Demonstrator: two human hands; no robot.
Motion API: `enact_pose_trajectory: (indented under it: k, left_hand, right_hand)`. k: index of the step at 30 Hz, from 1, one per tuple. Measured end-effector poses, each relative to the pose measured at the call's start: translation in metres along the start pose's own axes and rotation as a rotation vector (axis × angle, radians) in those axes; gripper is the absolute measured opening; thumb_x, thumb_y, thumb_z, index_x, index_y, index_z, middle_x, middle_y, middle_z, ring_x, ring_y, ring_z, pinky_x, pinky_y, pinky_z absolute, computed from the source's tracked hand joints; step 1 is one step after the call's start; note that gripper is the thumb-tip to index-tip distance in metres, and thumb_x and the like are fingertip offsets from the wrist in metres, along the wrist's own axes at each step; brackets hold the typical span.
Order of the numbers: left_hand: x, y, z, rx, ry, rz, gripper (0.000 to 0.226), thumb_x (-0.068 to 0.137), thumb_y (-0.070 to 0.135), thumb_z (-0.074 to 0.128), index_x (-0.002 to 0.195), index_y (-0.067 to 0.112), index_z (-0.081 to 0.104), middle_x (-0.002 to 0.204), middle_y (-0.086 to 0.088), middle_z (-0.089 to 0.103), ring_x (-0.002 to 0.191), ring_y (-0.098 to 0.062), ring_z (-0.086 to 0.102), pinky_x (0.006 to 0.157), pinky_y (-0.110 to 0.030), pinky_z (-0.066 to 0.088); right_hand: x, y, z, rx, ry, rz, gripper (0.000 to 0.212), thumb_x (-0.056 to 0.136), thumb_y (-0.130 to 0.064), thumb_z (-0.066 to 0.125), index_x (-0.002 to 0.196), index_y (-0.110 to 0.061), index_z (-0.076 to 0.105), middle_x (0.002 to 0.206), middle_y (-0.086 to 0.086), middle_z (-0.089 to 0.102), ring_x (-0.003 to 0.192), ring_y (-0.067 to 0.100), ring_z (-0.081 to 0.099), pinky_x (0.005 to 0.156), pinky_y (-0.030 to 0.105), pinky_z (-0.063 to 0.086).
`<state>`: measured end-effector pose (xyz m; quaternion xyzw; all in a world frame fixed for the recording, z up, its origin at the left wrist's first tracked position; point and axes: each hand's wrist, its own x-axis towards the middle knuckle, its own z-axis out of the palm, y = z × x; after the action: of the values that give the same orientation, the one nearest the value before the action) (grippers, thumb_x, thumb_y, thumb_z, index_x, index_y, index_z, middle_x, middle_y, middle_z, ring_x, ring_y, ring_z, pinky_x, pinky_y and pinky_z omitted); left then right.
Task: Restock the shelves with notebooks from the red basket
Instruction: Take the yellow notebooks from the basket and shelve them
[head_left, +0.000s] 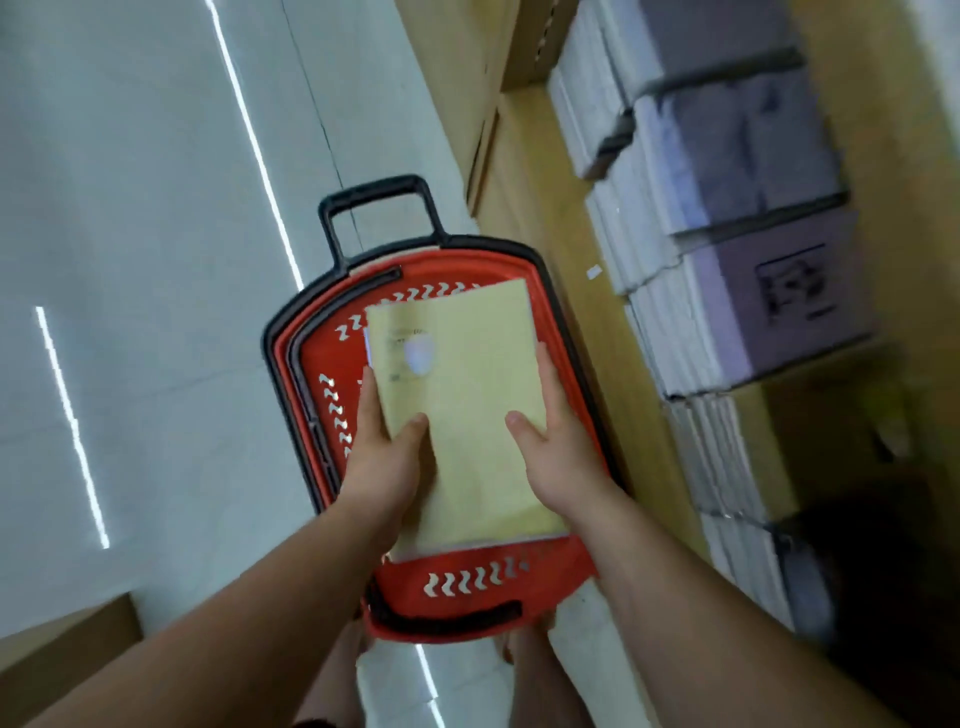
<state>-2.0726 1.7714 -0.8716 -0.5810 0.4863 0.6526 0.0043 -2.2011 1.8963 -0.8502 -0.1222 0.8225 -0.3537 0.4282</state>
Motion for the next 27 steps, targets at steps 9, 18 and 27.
enact_pose_trajectory:
  k: [9, 18, 27]
  left_hand:
    - [-0.203, 0.139, -0.097, 0.172, -0.288, 0.099, 0.071, 0.101, 0.011, 0.05, 0.145, 0.064, 0.033, 0.114, 0.005, 0.073, 0.103, -0.018, 0.071, 0.084, -0.037, 0.054]
    - [-0.33, 0.232, -0.1, 0.364, -0.477, 0.304, 0.063, 0.104, 0.011, 0.047, 0.138, 0.064, 0.042, 0.107, 0.008, 0.076, 0.082, -0.006, 0.073, 0.063, -0.025, 0.054]
    - [-0.363, 0.273, -0.025, 0.49, -0.618, 0.406, 0.062, 0.103, 0.007, 0.049, 0.151, 0.046, 0.04, 0.106, -0.007, 0.077, 0.095, -0.027, 0.076, 0.09, -0.048, 0.059]
  right_hand:
    - [-0.216, -0.137, -0.055, 0.364, 0.149, -0.002, 0.074, 0.103, -0.019, 0.049, 0.129, -0.083, 0.022, 0.15, -0.033, 0.04, 0.141, 0.0, 0.039, 0.121, 0.043, 0.032]
    - [-0.345, -0.173, -0.096, 0.677, 0.288, -0.1, 0.065, 0.108, -0.02, 0.043, 0.144, -0.07, 0.022, 0.129, -0.044, 0.045, 0.127, -0.005, 0.05, 0.109, 0.033, 0.043]
    - [-0.38, -0.16, -0.14, 0.858, 0.643, -0.15, 0.064, 0.107, -0.008, 0.044, 0.149, -0.051, 0.023, 0.116, -0.048, 0.041, 0.091, -0.034, 0.049, 0.075, -0.002, 0.042]
